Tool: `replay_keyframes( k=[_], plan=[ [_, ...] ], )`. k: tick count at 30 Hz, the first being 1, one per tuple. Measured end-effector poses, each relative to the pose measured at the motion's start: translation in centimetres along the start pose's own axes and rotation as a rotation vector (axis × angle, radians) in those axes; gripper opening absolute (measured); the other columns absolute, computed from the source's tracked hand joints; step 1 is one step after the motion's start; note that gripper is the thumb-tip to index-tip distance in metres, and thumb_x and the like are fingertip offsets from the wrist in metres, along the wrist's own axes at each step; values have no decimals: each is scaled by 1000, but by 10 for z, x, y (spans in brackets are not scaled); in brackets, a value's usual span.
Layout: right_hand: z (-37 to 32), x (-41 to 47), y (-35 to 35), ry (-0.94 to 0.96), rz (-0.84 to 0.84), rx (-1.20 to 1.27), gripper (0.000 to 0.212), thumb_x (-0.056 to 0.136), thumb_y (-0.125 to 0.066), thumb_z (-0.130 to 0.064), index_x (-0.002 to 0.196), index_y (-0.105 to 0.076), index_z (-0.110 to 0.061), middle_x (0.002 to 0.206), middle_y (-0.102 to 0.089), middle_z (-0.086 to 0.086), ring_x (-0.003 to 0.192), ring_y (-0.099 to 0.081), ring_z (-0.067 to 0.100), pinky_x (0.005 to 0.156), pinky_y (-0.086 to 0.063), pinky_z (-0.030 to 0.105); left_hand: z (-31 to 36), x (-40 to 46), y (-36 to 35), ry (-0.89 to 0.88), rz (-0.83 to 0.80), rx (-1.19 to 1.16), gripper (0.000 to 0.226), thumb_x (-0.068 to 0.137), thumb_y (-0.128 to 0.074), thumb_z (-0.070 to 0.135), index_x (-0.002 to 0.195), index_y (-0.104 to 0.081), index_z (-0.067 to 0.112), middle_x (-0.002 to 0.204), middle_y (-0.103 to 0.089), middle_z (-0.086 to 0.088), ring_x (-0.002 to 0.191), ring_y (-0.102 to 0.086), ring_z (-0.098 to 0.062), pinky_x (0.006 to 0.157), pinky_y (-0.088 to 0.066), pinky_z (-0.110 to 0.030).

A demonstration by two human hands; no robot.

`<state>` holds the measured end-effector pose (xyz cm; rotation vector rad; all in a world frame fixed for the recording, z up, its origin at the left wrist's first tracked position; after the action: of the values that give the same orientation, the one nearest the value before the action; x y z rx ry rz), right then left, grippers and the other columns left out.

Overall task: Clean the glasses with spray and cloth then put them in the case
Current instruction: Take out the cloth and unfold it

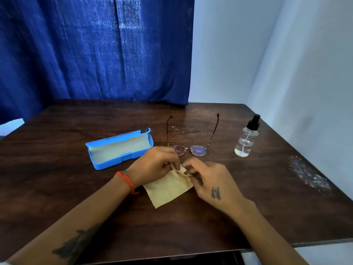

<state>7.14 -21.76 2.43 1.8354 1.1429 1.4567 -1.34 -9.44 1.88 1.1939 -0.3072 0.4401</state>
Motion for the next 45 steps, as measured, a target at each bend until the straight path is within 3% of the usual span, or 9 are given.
replay_keyframes(
  k=[5,9,14,20,25,28,32,38,45],
  plan=[
    [-1,-4,-10,-55,-163,74,23,69,-62,-23,89,-71,-30,76,-69,-7,73,-61,9,66,-52,25,-8,-17,4,128,-93,-58,33,67,-47,-2,73,-71,20,83,-70,6,80,-62,-6,73,-50,-19],
    [22,0,12,-389,52,156,10,77,-68,-32,84,-73,-27,72,-68,-15,65,-59,-2,66,-44,9,-8,-14,15,133,52,-8,34,74,-46,2,89,-70,21,92,-69,7,85,-61,-5,75,-50,-25],
    [33,5,-13,-579,-308,182,17,67,-77,-38,77,-65,-31,66,-64,-12,63,-59,-2,61,-41,11,-6,3,-15,168,-273,81,38,89,-54,20,126,-53,29,127,-54,5,117,-44,-13,97,-34,-23],
    [37,29,-5,-482,-289,112,19,69,-75,-22,61,-64,-34,60,-60,-15,65,-59,3,59,-39,14,-8,-1,-5,332,-244,-108,10,82,-65,28,91,-67,24,89,-62,7,82,-55,-5,73,-47,-23],
    [34,38,-16,-518,-462,195,32,65,-80,-38,90,-65,-24,81,-66,-8,78,-62,9,72,-49,27,-17,-17,9,516,-18,-267,3,80,-68,24,81,-65,24,68,-55,15,62,-50,1,57,-37,-10],
    [26,41,-29,-457,-514,154,23,70,-77,-33,87,-67,-23,80,-66,-5,78,-61,12,71,-48,28,-21,-23,9,600,-17,-372,6,81,-67,23,79,-61,25,76,-59,13,71,-55,-2,64,-40,-15],
    [22,58,-24,-377,-296,88,8,72,-74,-24,79,-70,-27,80,-68,-8,77,-61,11,70,-49,28,-28,-31,15,673,43,-439,14,78,-69,15,79,-58,24,75,-61,5,68,-56,-6,63,-48,-22],
    [9,52,-19,-198,-68,5,19,73,-66,-10,75,-72,-27,82,-72,-9,77,-63,11,72,-51,29,-23,-43,21,519,144,-278,29,70,-73,1,77,-59,25,76,-62,9,72,-58,-6,63,-46,-13],
    [23,30,-29,-205,-145,125,33,68,-58,1,69,-74,-28,79,-71,-13,76,-63,4,73,-53,30,-17,-48,17,423,20,-268,24,66,-55,0,67,-67,21,76,-68,5,74,-61,-11,61,-46,-17]
  ],
)
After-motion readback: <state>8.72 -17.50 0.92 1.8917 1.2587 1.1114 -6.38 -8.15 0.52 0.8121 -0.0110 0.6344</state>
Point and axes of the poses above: each hand's wrist, its own x-axis towards the middle knuckle, its own y-axis out of the back of the hand, z = x × y, the point moved 5 cm from there along x, towards the middle knuckle
